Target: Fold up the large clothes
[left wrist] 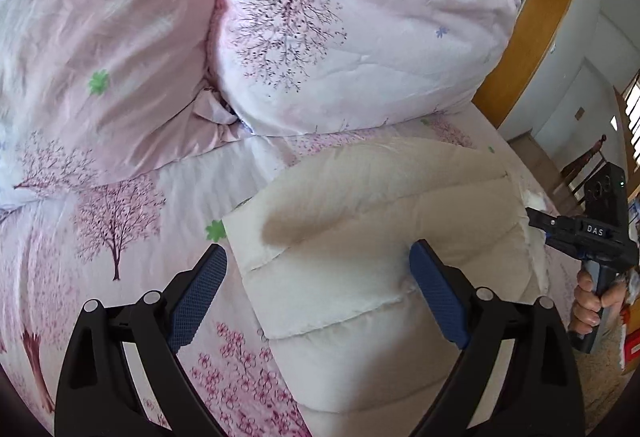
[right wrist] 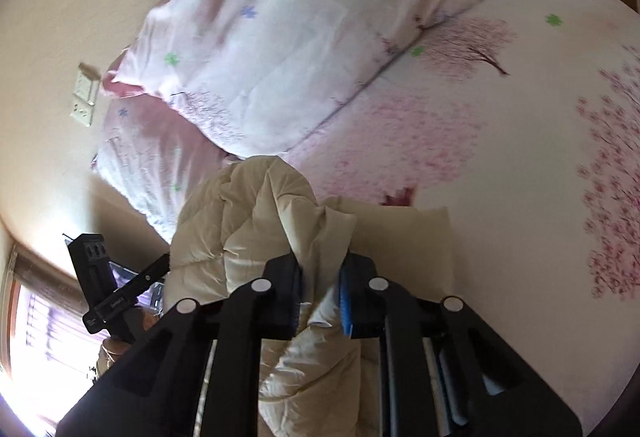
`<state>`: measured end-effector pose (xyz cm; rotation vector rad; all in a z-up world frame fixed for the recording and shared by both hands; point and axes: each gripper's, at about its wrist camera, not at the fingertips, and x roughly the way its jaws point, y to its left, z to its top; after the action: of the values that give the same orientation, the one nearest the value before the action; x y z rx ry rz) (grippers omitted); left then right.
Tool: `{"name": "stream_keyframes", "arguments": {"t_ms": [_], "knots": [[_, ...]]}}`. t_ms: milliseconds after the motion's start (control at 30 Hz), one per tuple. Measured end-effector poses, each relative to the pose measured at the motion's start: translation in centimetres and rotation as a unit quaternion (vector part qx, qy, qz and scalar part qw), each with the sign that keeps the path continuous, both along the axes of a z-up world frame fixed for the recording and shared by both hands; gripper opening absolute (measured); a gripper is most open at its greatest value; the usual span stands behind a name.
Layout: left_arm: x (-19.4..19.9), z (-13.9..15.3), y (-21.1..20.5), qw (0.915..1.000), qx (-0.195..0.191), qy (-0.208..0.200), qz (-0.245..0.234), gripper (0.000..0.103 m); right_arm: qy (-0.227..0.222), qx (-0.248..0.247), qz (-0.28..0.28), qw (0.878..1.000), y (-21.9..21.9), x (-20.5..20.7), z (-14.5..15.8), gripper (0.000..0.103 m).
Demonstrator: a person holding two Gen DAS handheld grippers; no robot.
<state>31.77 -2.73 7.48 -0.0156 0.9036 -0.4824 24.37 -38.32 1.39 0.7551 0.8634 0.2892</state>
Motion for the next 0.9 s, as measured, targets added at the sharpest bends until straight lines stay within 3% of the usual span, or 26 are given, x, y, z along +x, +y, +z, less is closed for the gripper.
{"name": "stream_keyframes", "arguments": {"t_ms": [333,567,700,833,900], "knots": [[1.4,-2.5,-2.2,0.9994,0.025,0.016,-0.016,0.095,0.054,-0.038,-0.007,0.998,-0.7,0.5,-2.9,0.016],[2.4,-4.6,-3.3,0.9981,0.043,0.038,-0.021,0.096,0.083,-0.031,-0.001,0.996,-1.5,1.4,-4.9,0.016],[2.3,-4.7,-3.5,0.9980,0.054,0.028,-0.016,0.097,0.093,-0.030,0.001,0.995,-1.5,1.7,-5.2,0.018],[0.0,-2.3,-2.5,0.9986,0.051,-0.003,-0.011,0.094,0.076,-0.079,-0.006,0.994,-1.0,0.2,-2.6,0.042],[-2.3,-0.6,-1.6,0.9985,0.044,-0.028,-0.017,0.094,0.042,-0.100,-0.016,0.994,-0.9,-1.7,-0.6,0.043]]}}
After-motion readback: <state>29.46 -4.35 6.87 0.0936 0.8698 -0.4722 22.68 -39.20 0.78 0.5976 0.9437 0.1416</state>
